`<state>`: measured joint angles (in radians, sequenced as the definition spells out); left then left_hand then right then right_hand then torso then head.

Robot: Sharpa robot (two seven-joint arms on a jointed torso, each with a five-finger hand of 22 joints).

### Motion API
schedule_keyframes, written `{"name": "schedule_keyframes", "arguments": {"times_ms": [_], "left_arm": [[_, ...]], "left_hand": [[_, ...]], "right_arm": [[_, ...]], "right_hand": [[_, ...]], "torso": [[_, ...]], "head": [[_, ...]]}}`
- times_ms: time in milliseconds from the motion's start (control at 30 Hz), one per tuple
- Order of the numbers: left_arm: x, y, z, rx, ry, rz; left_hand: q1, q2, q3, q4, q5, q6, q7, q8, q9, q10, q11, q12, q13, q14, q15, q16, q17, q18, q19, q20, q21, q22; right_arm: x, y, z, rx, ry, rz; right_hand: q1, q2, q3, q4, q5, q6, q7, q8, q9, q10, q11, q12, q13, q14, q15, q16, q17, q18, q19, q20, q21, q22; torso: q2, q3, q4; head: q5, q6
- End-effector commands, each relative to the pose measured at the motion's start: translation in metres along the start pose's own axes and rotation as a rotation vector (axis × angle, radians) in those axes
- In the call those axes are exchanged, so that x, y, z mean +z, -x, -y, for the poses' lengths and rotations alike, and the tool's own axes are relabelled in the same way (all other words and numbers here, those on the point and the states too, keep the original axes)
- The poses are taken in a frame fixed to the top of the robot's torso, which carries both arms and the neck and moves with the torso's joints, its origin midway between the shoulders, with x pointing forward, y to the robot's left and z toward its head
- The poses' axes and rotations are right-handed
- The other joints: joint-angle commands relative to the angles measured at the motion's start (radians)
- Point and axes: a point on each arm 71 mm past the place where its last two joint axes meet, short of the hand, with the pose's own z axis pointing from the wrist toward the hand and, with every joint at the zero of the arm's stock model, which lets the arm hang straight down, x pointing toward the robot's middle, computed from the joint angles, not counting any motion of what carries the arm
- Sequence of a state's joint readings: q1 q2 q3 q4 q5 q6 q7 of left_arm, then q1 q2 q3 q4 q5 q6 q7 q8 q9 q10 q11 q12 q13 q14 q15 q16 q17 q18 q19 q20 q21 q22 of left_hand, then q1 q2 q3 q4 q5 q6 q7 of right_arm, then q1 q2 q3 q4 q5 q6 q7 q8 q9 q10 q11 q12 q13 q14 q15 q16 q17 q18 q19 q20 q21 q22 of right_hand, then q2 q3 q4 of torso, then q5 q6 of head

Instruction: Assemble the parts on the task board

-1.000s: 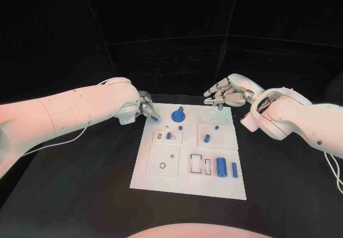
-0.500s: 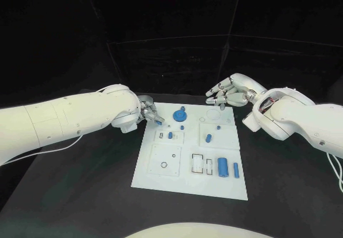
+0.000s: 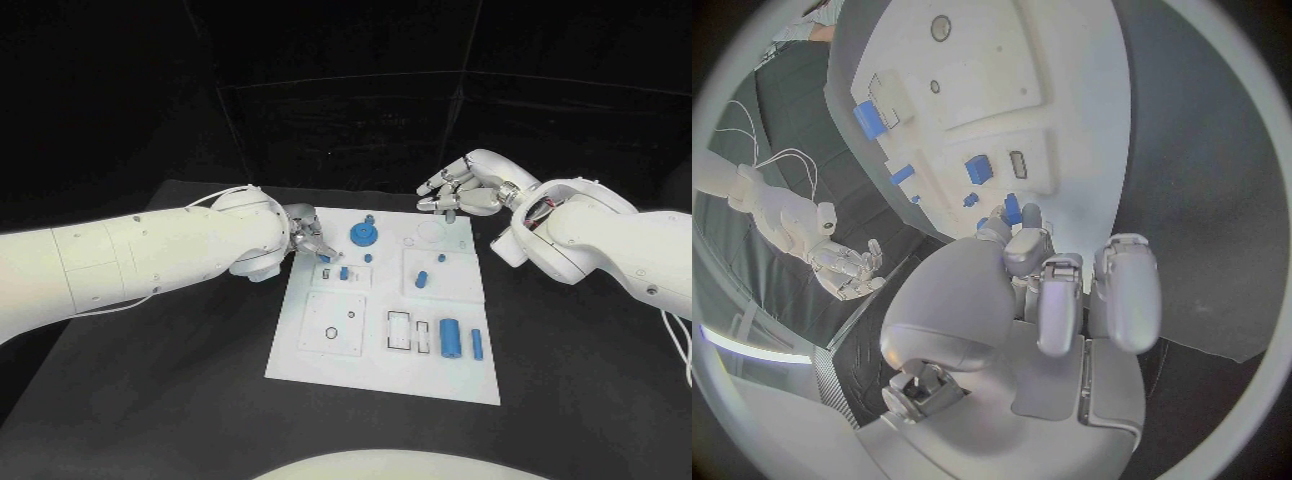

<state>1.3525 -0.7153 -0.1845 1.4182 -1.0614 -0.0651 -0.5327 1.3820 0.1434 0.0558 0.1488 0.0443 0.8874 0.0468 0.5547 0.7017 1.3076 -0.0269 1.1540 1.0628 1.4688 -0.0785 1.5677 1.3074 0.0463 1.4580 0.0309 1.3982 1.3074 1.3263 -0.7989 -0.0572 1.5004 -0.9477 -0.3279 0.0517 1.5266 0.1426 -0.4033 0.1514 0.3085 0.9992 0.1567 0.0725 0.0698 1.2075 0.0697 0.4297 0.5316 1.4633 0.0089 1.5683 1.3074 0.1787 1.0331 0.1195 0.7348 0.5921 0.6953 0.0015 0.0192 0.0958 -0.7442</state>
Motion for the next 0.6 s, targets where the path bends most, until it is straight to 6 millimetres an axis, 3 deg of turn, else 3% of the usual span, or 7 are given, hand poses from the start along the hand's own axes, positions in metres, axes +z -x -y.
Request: {"name": "schedule_keyframes", "arguments": {"times_ms": [33, 600], "left_arm": [[-0.0011, 0.0012, 0.0014, 0.052, -0.003, 0.040], [-0.0003, -0.0070, 0.0055, 0.149, -0.024, -0.002]], "left_hand": [[-0.001, -0.013, 0.072, -0.064, 0.003, 0.000, -0.006, 0.005, 0.065, 0.000, -0.003, -0.008, -0.004, 0.102, -0.007, 0.003, 0.263, 0.009, 0.003, -0.008, 0.002, 0.032], [-0.013, -0.034, 0.074, -0.064, 0.002, 0.006, -0.008, 0.012, 0.069, 0.001, -0.004, -0.015, -0.014, 0.102, -0.008, 0.003, 0.263, 0.009, 0.004, -0.008, 0.003, 0.035]], "right_arm": [[-0.0002, 0.0006, -0.0007, 0.002, 0.000, -0.004], [-0.0004, 0.0006, -0.0013, -0.002, 0.003, 0.001]], "right_hand": [[0.004, 0.009, -0.002, 0.004, -0.003, -0.007, 0.000, 0.002, 0.001, 0.002, 0.001, 0.006, 0.000, 0.107, 0.004, 0.002, 0.263, 0.003, 0.008, 0.000, -0.005, 0.001], [0.002, 0.011, -0.004, 0.008, -0.005, -0.008, 0.000, 0.002, 0.001, 0.003, 0.001, 0.007, 0.000, 0.107, 0.005, 0.002, 0.263, 0.003, 0.009, 0.000, -0.004, 0.001]], "torso": [[0.001, 0.0001, 0.0001], [0.000, 0.0001, 0.0005]], "head": [[-0.003, 0.000], [-0.004, -0.008]]}}
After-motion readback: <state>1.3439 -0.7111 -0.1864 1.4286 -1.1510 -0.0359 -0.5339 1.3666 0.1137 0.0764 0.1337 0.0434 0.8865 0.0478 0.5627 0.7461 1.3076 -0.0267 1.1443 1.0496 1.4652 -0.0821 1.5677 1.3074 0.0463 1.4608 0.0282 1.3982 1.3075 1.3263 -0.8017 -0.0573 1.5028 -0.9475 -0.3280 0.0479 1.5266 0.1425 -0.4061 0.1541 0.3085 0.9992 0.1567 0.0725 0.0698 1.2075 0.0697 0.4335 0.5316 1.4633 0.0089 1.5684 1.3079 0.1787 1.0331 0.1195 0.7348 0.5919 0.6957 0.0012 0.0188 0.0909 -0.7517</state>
